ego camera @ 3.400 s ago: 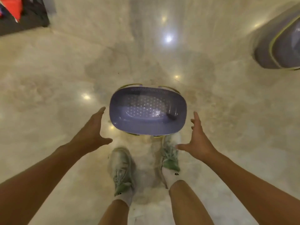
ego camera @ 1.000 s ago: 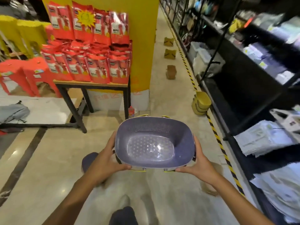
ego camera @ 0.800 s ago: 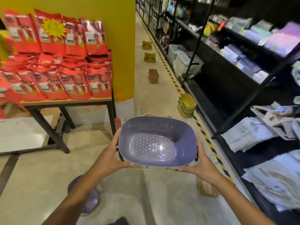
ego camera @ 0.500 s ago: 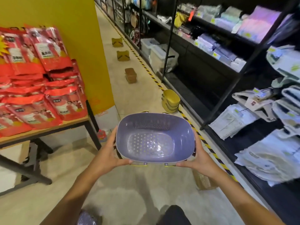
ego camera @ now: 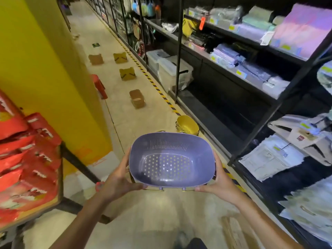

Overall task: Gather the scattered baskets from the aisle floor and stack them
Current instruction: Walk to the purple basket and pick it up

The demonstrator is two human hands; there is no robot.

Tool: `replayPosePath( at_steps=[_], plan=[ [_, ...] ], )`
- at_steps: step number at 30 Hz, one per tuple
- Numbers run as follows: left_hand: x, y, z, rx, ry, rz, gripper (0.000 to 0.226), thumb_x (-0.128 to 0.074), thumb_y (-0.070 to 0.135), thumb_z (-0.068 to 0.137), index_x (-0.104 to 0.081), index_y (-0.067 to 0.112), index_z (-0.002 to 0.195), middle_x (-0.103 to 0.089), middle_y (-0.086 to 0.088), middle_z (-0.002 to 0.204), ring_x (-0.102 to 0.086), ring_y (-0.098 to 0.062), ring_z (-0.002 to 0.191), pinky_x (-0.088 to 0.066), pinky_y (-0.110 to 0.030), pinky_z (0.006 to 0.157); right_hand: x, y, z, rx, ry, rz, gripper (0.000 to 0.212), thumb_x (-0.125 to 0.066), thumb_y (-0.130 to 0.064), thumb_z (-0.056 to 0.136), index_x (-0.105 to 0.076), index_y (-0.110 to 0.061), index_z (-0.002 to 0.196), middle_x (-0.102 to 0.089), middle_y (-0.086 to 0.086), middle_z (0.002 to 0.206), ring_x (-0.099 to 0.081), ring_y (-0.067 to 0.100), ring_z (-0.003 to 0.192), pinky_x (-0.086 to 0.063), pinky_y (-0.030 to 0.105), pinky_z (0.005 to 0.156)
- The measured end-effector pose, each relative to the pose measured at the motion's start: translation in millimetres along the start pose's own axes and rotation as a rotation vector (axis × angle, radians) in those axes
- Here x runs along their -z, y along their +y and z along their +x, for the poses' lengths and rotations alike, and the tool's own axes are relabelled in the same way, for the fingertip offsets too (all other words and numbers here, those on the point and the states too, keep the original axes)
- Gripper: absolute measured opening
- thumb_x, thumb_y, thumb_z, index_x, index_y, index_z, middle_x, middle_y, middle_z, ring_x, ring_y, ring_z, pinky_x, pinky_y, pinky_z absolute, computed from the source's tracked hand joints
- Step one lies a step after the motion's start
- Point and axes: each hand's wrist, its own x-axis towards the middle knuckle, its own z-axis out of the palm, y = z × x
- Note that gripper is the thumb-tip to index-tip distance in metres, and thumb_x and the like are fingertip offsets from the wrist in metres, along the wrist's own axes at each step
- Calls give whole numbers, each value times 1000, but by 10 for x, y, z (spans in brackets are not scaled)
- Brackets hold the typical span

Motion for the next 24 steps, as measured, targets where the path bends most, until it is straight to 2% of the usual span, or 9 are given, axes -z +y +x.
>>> replayPosePath(
  at_steps=[4, 8, 11, 13, 15, 18, 20, 22, 24],
  plan=[
    [162, 25, 717, 61, 7, -35, 137, -98, 46, 58, -6, 47, 159, -41, 35, 150, -49, 8, 133, -52, -13, 95, 286, -32, 827, 5, -25, -3, 143, -102, -36, 56, -1, -55, 156, -26, -32, 159, -37, -5, 142, -47, 23, 102],
    [284, -102, 1451, 74, 9, -44, 136, -98, 45, 59, -7, 46, 159, -44, 27, 152, -52, 1, 134, -54, -22, 97, 420, 51, 1614, 10, -34, -20, 142, -103, -29, 57, -4, -49, 158, -22, -27, 162, -33, -1, 146, -44, 30, 104],
    [373, -312, 2071, 89, -15, -77, 138, -100, 39, 58, -6, 47, 159, -40, 27, 155, -50, -2, 136, -55, -36, 102, 493, 175, 2197, -37, -26, -18, 141, -103, -30, 57, -6, -48, 158, -26, -24, 162, -35, 0, 145, -49, 16, 98],
    [454, -443, 2531, 98, -44, -83, 140, -99, 43, 56, -3, 54, 157, -39, 31, 154, -48, 3, 136, -54, -27, 101, 528, 256, 2592, -75, -9, -20, 139, -102, -30, 58, -7, -48, 158, -30, -25, 160, -38, -1, 143, -48, 8, 93],
    [557, -575, 3008, 88, -87, -109, 140, -98, 45, 56, 0, 56, 156, -37, 33, 154, -45, 9, 136, -51, -21, 103, 551, 269, 2979, -94, 25, -10, 139, -102, -28, 59, -6, -47, 158, -32, -27, 158, -40, -2, 142, -49, 10, 94],
    [763, -731, 3692, 80, -146, -127, 142, -98, 44, 56, 1, 51, 158, -34, 36, 154, -43, 2, 141, -48, -41, 110, 548, 192, 3494, -118, 86, -2, 139, -102, -23, 60, -7, -42, 159, -31, -26, 159, -38, -2, 143, -52, 19, 100],
    [907, -813, 4144, 84, -198, -124, 142, -98, 43, 57, 3, 53, 157, -36, 35, 154, -44, -3, 141, -49, -50, 108, 533, 96, 3780, -137, 127, 12, 139, -102, -26, 60, -6, -44, 159, -29, -28, 159, -38, -4, 142, -51, 14, 97],
    [1036, -872, 4604, 60, -245, -62, 143, -99, 44, 58, 5, 53, 157, -42, 32, 152, -49, 1, 136, -51, -47, 106, 532, 17, 4031, -157, 172, 5, 139, -102, -28, 59, -6, -47, 158, -29, -30, 158, -40, -7, 140, -50, 9, 92],
    [1109, -936, 5058, 52, -306, -15, 145, -99, 46, 58, 6, 51, 158, -43, 31, 152, -49, 1, 136, -50, -45, 107, 569, 1, 4260, -200, 216, 36, 137, -101, -21, 60, -8, -43, 158, -30, -28, 158, -41, -7, 139, -50, 11, 94]
  ],
)
